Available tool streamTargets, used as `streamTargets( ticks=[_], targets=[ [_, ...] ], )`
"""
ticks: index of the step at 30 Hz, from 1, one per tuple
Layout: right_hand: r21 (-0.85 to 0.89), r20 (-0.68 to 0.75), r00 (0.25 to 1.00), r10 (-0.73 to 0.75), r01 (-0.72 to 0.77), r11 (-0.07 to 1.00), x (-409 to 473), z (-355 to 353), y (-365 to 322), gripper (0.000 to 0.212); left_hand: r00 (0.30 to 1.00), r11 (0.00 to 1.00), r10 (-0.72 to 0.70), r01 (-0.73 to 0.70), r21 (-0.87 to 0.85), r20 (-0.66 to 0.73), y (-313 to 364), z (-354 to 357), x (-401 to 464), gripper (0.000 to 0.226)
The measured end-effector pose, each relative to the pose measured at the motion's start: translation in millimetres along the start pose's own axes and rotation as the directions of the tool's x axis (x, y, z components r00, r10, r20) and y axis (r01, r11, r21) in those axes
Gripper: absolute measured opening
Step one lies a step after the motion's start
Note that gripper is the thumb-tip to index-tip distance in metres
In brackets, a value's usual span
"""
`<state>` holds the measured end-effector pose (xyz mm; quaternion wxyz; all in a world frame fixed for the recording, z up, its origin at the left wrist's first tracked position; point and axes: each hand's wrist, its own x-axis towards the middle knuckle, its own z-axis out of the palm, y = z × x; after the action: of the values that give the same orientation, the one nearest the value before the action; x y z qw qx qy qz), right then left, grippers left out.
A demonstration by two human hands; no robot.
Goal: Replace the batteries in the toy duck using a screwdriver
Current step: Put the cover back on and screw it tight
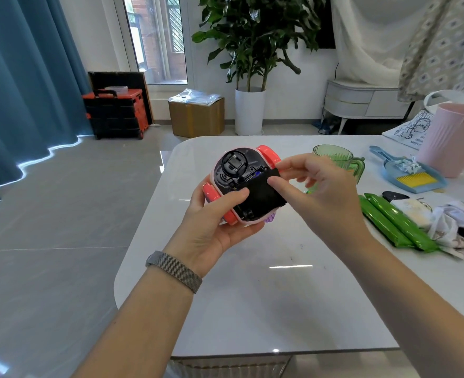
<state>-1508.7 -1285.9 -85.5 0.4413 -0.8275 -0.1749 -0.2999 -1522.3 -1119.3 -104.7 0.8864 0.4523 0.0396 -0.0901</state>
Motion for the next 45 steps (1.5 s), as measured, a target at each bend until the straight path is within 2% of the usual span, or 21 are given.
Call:
streamTargets(
  ticks=[5,8,12,16,20,25,28,30,33,37,41,45],
  targets=[
    [-0.003,-0.059,0.997,-0.051,0.051,0.999,-2.7,14.5,-0.4,0.018,1.0,1.0,0.028,-0.028,0.009,-0.001,-1.2,-0.3,0.0,0.068],
    [-0.088,-0.073,0.981,-0.181,0.175,0.981,1.4,18.5,-1.5,0.022,1.0,0.999,0.007,-0.008,0.045,0.027,-2.4,1.0,-2.0,0.068],
    [-0.247,-0.015,0.932,-0.363,0.348,0.904,5.7,14.9,4.0,0.024,0.999,0.998,-0.001,-0.001,0.062,0.035,-3.9,1.2,-1.3,0.064],
    [-0.323,0.03,0.927,-0.373,0.362,0.874,2.2,10.0,12.2,0.019,0.999,0.998,0.004,-0.007,0.067,0.041,-6.1,1.5,0.0,0.063],
    [-0.338,0.022,0.968,-0.249,0.242,0.91,1.8,7.5,20.6,0.021,1.0,0.998,0.012,-0.013,0.055,0.015,-7.3,2.2,1.0,0.061],
    [-0.116,0.086,0.988,-0.125,0.134,0.984,1.5,7.5,17.9,0.022,1.0,0.998,0.013,-0.015,0.063,0.018,-7.4,0.9,1.2,0.061],
    [0.05,0.14,0.99,0.001,-0.009,0.999,1.6,6.6,14.1,0.037,1.0,0.997,0.014,-0.015,0.074,0.018,-7.6,-1.0,2.8,0.063],
    [0.152,0.198,0.975,0.103,-0.134,0.979,1.3,6.1,14.7,0.041,1.0,0.996,0.016,-0.017,0.086,0.019,-7.9,-1.8,3.9,0.066],
    [0.308,0.278,0.943,0.184,-0.269,0.913,0.5,4.4,15.7,0.036,1.0,0.995,0.02,-0.022,0.099,0.02,-8.3,-2.3,4.4,0.068],
    [0.421,0.247,0.941,0.231,-0.319,0.849,-0.5,7.2,9.8,0.017,1.0,0.993,0.014,-0.016,0.116,0.021,-8.1,-1.8,4.0,0.068],
    [0.456,0.188,0.934,0.303,-0.357,0.816,2.6,10.4,4.2,0.018,1.0,0.987,-0.007,0.004,0.163,0.018,-1.2,1.6,3.1,0.063],
    [0.44,0.194,0.92,0.34,-0.392,0.808,7.6,8.8,0.4,0.017,1.0,0.984,-0.026,0.025,0.176,-0.001,7.4,4.5,3.5,0.052]
  ],
)
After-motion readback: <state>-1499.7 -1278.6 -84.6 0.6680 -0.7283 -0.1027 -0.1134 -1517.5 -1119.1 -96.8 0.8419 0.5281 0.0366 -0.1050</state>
